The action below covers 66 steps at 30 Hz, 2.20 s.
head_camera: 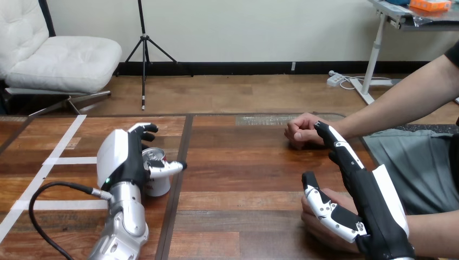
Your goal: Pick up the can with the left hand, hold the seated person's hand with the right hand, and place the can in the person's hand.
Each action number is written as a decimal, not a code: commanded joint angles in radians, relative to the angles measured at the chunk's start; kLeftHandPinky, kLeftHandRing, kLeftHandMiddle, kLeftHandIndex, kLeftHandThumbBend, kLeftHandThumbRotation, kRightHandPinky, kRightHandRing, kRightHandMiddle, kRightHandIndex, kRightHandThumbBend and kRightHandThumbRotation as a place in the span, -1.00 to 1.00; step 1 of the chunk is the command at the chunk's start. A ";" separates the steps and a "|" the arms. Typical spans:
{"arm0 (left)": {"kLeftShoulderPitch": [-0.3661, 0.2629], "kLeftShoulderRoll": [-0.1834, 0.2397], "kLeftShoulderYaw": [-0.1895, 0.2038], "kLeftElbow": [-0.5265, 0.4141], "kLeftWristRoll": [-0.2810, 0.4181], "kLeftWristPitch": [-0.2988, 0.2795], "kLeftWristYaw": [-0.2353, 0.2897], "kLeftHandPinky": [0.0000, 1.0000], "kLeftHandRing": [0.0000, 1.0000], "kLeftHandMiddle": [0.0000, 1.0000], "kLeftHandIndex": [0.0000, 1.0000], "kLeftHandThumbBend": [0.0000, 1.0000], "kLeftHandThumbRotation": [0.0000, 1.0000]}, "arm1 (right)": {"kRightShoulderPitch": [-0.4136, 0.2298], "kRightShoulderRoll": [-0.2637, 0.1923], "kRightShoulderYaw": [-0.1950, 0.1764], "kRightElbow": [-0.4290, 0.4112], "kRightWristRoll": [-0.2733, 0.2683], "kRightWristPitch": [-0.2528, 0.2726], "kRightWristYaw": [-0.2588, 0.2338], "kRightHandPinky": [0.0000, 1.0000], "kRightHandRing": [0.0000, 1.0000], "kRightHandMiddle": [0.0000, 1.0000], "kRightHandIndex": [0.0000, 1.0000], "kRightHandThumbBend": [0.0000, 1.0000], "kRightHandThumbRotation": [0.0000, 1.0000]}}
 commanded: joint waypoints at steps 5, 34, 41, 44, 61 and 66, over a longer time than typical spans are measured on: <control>-0.025 0.024 -0.016 -0.049 0.031 0.028 0.013 0.29 0.51 0.61 0.57 0.83 -0.82 | -0.041 -0.003 -0.003 -0.056 0.004 -0.016 -0.011 0.96 0.94 0.91 0.87 -0.71 -0.69; -0.015 0.029 -0.013 -0.040 0.048 0.042 0.031 0.21 0.44 0.55 0.52 0.78 -0.88 | -0.035 -0.009 -0.005 -0.063 0.009 -0.013 -0.004 0.95 0.94 0.90 0.87 -0.70 -0.63; -0.007 0.021 0.007 -0.040 0.027 0.004 0.051 0.12 0.33 0.44 0.44 0.78 -0.97 | -0.035 -0.009 -0.005 -0.065 0.012 -0.010 -0.002 0.95 0.94 0.90 0.87 -0.70 -0.64; -0.004 0.021 0.009 -0.034 0.023 -0.022 0.061 0.07 0.27 0.38 0.39 0.76 -0.99 | -0.035 -0.010 -0.004 -0.064 0.010 -0.011 -0.003 0.95 0.93 0.90 0.87 -0.70 -0.65; -0.008 0.011 0.011 -0.005 -0.006 -0.056 0.045 -0.04 0.17 0.29 0.28 0.70 -1.00 | -0.036 -0.009 -0.003 -0.064 0.013 -0.012 -0.001 0.95 0.93 0.90 0.87 -0.70 -0.63; -0.007 0.004 0.016 0.004 -0.019 -0.076 0.044 -0.03 0.18 0.30 0.29 0.70 -1.00 | -0.035 -0.008 -0.003 -0.068 0.014 -0.007 0.000 0.94 0.93 0.90 0.87 -0.70 -0.63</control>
